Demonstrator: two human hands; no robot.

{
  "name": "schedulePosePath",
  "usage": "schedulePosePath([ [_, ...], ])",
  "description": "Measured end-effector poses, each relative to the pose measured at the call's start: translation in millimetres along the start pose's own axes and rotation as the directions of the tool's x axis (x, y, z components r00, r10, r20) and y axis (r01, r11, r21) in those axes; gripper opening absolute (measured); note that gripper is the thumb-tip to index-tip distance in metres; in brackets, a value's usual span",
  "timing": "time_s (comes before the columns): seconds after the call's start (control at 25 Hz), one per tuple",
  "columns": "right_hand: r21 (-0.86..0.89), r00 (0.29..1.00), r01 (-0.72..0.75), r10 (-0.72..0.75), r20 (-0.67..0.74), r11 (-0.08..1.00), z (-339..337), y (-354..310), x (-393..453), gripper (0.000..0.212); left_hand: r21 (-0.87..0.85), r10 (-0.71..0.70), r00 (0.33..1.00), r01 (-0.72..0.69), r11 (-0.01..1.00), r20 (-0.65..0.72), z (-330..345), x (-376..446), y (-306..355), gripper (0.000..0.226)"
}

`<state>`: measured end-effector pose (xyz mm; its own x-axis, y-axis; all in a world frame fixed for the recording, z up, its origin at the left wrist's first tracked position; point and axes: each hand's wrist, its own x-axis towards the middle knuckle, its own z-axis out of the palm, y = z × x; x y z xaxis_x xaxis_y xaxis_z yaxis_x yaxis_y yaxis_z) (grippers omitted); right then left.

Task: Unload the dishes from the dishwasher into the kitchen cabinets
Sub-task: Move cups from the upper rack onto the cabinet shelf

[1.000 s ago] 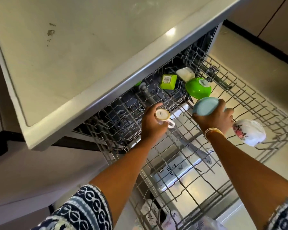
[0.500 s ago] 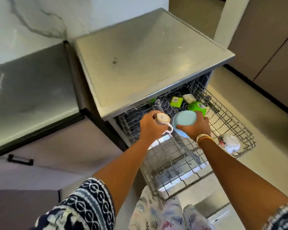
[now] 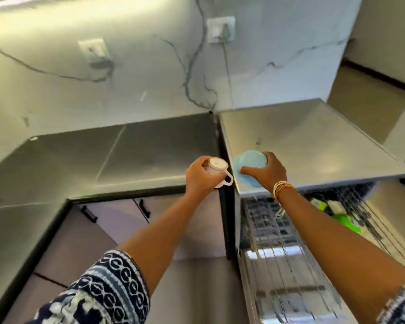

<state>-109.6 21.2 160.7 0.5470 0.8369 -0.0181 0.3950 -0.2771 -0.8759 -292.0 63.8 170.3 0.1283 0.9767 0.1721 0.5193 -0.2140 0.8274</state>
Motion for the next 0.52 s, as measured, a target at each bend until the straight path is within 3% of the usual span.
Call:
schedulePosePath([
  [0.2, 0.07, 0.975, 0.213, -0.217, 0.054, 0.975, 38.9, -157.4, 22.2, 0.081, 0.012, 0.053, 0.981, -0.052, 0.999, -0.185, -141.4, 64.6, 23.5, 0.047],
  [0.52, 0.157, 0.887, 0.461, -0.461, -0.034, 0.874, 64.2, -376.6, 57.9, 0.078, 0.021, 0.214, 0.902, -0.222, 0.975, -0.374, -319.7, 178.3, 80.9, 0.044],
])
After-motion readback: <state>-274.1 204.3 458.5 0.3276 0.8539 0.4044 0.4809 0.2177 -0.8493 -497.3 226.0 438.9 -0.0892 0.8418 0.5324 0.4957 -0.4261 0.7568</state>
